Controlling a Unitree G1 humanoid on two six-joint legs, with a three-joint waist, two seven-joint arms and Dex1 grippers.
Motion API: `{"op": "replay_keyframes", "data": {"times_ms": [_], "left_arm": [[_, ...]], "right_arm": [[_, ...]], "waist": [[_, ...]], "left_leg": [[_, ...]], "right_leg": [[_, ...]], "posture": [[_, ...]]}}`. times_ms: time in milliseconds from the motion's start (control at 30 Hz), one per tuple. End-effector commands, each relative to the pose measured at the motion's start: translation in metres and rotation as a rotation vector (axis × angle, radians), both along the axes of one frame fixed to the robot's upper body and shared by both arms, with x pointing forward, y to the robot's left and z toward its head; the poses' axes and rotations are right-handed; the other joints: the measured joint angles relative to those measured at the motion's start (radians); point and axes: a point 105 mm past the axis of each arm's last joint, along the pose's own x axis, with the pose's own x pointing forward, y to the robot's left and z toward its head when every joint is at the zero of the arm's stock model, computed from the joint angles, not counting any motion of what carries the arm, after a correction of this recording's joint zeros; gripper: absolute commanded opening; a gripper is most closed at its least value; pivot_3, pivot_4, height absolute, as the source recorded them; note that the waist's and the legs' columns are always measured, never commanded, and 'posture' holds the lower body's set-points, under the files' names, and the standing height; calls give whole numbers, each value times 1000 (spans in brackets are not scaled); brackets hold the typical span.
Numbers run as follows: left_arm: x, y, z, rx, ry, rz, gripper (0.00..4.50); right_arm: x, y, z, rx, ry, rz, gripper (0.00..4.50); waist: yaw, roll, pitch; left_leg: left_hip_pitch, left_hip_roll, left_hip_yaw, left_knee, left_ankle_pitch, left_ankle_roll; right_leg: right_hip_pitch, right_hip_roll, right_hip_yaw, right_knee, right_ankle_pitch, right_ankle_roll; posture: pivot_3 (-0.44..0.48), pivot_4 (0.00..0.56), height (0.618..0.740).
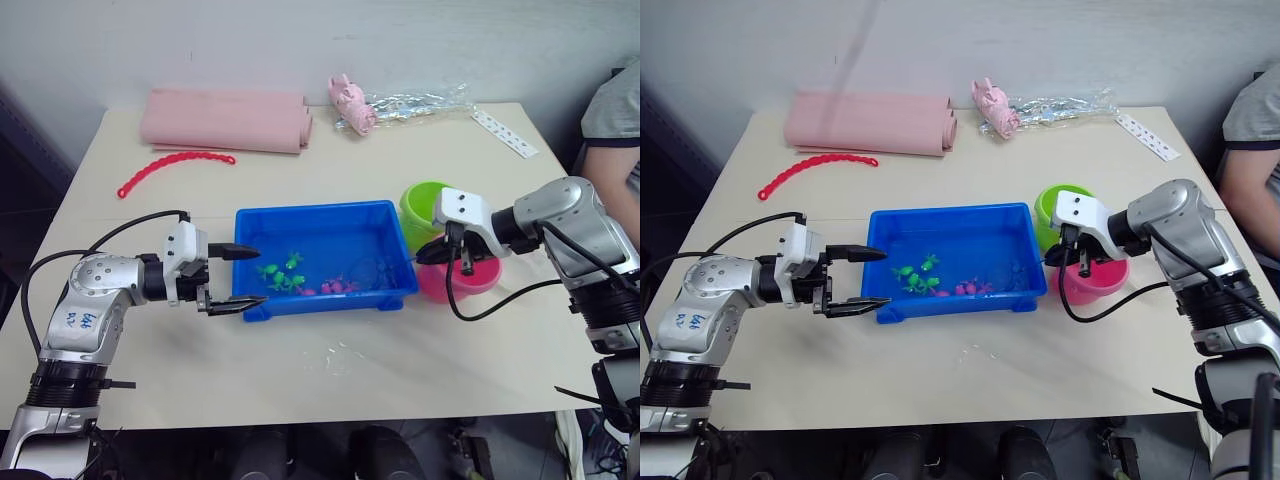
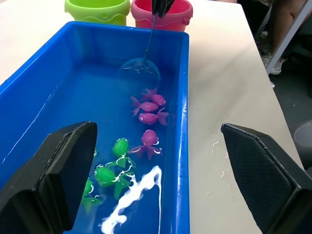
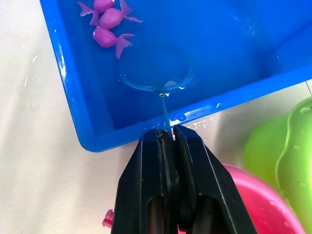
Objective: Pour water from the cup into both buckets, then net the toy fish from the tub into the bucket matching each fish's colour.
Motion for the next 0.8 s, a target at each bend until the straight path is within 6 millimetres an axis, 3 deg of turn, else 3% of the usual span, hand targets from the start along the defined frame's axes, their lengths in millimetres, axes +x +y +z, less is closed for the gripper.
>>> {"op": "replay_keyframes", "data": {"times_ms": [33,533,800], "left_arm": [[0,2,11,-4,-46,3,4462],[5,7,21,17,-76,-9,4462],[5,8,21,26,-77,-11,4462]], "right_arm": [[-4,1,14,-9,-15,34,0],[-11,16,-5,89,98,59,0],[-12,6,-6,66,96,44,0]], "waist": [[0,0,0],[0,0,0],[0,0,0]], "left_leg": [[0,0,0,0,0,0],[0,0,0,0,0,0],[0,0,0,0,0,0]], "right_leg": [[0,0,0,0,0,0],[0,0,0,0,0,0],[0,0,0,0,0,0]], "posture": [[0,150,740],[0,150,740],[0,150,740]]}}
